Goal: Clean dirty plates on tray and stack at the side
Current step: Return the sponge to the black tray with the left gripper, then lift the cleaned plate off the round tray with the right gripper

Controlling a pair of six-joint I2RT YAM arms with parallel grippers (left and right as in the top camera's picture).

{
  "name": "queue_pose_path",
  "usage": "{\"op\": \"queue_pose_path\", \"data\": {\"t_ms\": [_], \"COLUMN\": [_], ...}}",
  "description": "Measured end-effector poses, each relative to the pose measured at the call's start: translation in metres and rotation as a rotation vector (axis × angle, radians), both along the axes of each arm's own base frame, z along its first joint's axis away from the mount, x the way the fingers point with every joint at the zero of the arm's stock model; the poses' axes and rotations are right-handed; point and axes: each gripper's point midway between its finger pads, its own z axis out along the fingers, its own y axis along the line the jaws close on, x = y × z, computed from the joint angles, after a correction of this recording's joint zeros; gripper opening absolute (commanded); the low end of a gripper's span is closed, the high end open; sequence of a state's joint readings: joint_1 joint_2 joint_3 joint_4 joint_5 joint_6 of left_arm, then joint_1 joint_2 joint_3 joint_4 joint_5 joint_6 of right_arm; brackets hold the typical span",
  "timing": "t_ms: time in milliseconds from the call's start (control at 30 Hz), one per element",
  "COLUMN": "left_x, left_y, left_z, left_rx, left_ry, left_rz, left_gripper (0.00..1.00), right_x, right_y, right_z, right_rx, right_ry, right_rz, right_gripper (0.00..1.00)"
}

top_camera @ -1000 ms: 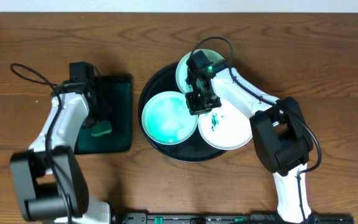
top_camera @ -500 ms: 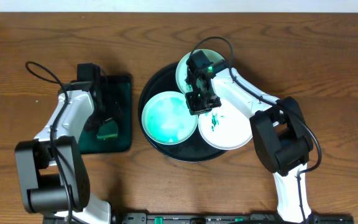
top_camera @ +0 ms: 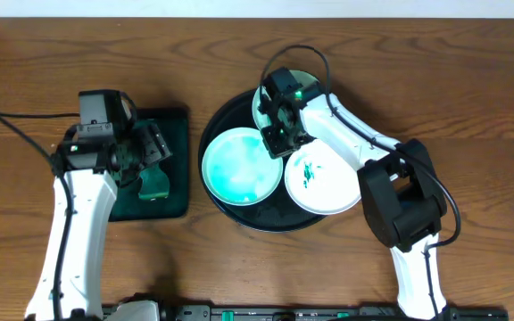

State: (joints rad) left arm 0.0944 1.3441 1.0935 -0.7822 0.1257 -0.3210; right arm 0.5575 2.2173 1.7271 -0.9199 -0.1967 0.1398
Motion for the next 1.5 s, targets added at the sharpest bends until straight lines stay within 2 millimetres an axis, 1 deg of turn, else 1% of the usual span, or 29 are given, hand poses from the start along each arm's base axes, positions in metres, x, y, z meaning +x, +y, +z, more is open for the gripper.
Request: {"op": "queue_pose_path", "data": {"t_ms": [67,167,300,367,433,533,667,833,967,1100,1267,1500], "left_x": [-0.001,-0.003,-0.005,-0.005,-0.005,-0.005,-0.005,-0.005,-0.005,-0.005,-0.005,-0.005], "left_y": [0.0,0.0,-0.001,-0.001,-0.001,-0.001,-0.001,-0.001,-0.001,-0.001,-0.001,-0.001], "left_z": [0.004,0.003,0.002,0.002,0.002,0.002,0.002,0.002,0.002,0.002,0.002,0.002], "left_rx": [0.001,0.0,-0.003,-0.003,-0.003,-0.003,-0.003,-0.003,-0.003,-0.003,-0.003,-0.003], "left_ry": [-0.009,-0.002,0.007,0.007,0.007,0.007,0.007,0.007,0.007,0.007,0.007,0.007], "left_rz": [0.0,0.0,-0.001,-0.001,-0.001,-0.001,-0.001,-0.001,-0.001,-0.001,-0.001,-0.001], "left_gripper": [0.81,0.81,0.81,0.81,0.81,0.81,0.81,0.81,0.81,0.81,0.81,0.81], "right_x": [0.005,0.009,0.008,0.006,0.007,0.009,0.017,0.032,0.041,0.047,0.042,0.037], "right_y": [0.004,0.009,0.011,0.011,0.011,0.016,0.019,0.006,-0.009,-0.017,-0.011,-0.004], "right_z": [0.012,0.024,0.035,0.038,0.044,0.061,0.088,0.121,0.138,0.15,0.159,0.181], "right_rx": [-0.027,-0.094,-0.214,-0.245,-0.278,-0.306,-0.329,-0.408,-0.51,-0.61,-0.682,-0.824], "right_ry": [-0.04,-0.103,-0.186,-0.203,-0.228,-0.273,-0.339,-0.434,-0.505,-0.573,-0.633,-0.751], "right_rz": [0.023,0.045,0.077,0.086,0.094,0.103,0.098,0.072,0.075,0.089,0.138,0.191], "right_gripper": [0.01,0.01,0.01,0.01,0.01,0.01,0.01,0.01,0.01,0.01,0.01,0.01]}}
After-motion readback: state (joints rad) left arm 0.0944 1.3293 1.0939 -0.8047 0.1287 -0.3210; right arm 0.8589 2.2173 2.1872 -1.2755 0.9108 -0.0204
